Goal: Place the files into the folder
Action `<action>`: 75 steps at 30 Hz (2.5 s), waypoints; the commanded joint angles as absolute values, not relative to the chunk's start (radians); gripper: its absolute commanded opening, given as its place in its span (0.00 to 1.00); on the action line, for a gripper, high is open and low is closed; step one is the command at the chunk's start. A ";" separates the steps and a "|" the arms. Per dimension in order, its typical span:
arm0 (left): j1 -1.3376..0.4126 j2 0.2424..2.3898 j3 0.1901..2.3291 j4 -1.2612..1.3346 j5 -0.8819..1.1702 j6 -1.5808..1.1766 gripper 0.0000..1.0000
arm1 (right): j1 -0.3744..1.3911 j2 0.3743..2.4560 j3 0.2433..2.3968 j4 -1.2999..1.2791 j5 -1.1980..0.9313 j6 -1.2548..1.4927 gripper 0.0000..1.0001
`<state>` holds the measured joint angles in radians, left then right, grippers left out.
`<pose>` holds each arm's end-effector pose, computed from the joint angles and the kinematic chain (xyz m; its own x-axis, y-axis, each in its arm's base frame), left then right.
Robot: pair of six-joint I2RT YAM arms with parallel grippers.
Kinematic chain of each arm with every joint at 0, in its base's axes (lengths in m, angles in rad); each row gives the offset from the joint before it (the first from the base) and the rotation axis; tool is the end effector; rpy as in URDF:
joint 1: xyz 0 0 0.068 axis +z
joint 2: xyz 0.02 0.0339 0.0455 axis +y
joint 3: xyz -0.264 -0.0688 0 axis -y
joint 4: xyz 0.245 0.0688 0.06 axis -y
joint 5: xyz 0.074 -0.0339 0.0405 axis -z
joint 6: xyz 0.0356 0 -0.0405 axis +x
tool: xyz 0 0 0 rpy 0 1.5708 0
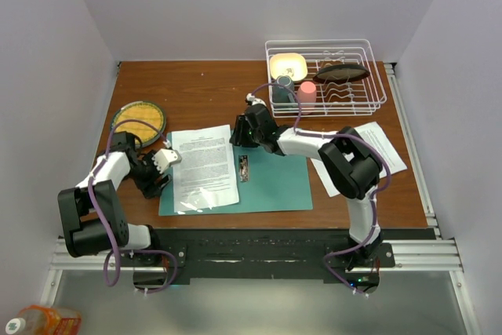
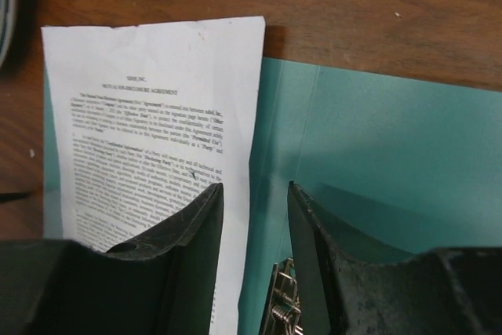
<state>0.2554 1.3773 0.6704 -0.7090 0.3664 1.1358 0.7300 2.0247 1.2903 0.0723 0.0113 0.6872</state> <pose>0.2074 0.0410 0.1531 -0.5683 0.7267 -0.3860 0.7901 0.6129 -0.0093 0.3313 0.2960 0.1637 -0.7729 0.1595 -0.6141 -0.2197 0.8407 0.4950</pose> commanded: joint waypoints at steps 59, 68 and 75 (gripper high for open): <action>0.261 1.399 0.606 -0.653 0.385 1.118 0.74 | 0.723 2.010 1.074 0.442 -0.074 0.920 0.00; 0.261 1.393 0.604 -0.652 0.387 1.118 0.74 | 0.764 2.017 1.160 0.365 -0.006 0.916 0.00; 0.261 1.393 0.604 -0.652 0.394 1.114 0.73 | 0.839 1.990 1.147 0.327 0.020 0.907 0.00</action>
<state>0.2615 1.3540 0.6533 -0.6827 0.3855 1.1103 0.7906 2.0514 1.1336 0.3611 -0.0330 0.9222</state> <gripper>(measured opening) 0.739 0.007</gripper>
